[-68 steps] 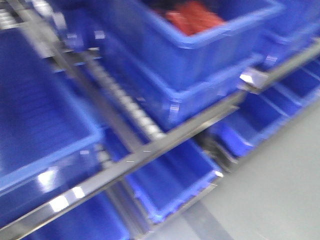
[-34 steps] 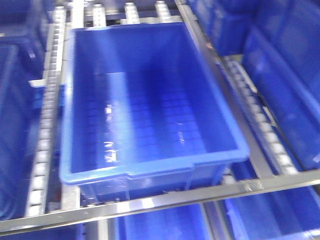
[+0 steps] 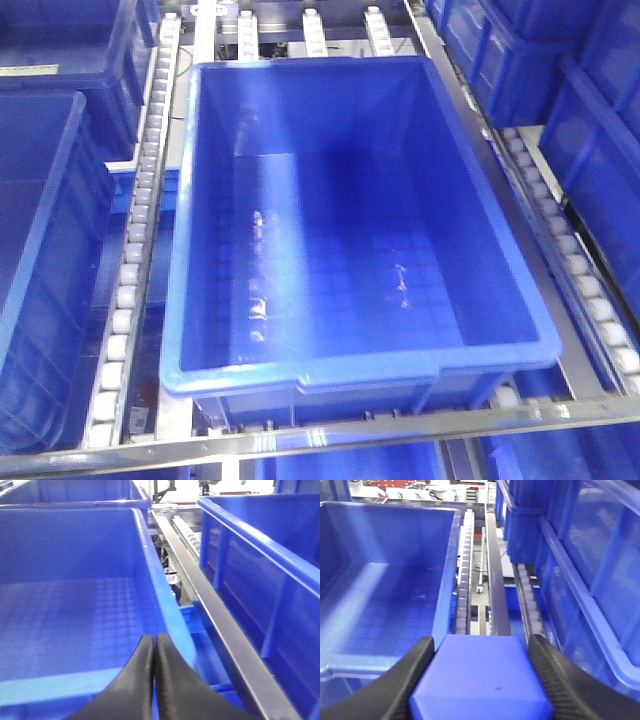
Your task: Pour parts from conveyor to right shelf
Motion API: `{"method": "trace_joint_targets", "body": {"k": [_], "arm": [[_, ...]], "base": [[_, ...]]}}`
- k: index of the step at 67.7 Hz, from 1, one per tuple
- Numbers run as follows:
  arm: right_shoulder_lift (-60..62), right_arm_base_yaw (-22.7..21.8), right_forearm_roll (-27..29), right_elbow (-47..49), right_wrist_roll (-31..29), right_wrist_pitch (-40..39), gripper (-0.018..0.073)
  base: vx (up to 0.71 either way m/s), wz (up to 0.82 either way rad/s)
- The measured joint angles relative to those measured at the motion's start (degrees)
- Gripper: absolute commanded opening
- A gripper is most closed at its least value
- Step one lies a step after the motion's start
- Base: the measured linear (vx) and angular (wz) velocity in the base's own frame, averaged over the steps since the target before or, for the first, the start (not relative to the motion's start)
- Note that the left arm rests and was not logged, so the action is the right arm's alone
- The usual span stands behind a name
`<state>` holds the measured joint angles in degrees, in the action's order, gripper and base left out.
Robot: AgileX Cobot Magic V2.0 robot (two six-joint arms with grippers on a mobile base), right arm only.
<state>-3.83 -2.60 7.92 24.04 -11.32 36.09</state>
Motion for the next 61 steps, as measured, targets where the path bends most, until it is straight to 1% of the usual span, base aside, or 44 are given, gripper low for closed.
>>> {"method": "trace_joint_targets", "body": {"k": [33,61], "arm": [[0.0,0.0,0.0,0.0,0.0,0.17,-0.0006],[0.0,0.0,0.0,0.0,0.0,0.25,-0.0006]], "base": [[0.1,0.12],[0.06,0.0]]}}
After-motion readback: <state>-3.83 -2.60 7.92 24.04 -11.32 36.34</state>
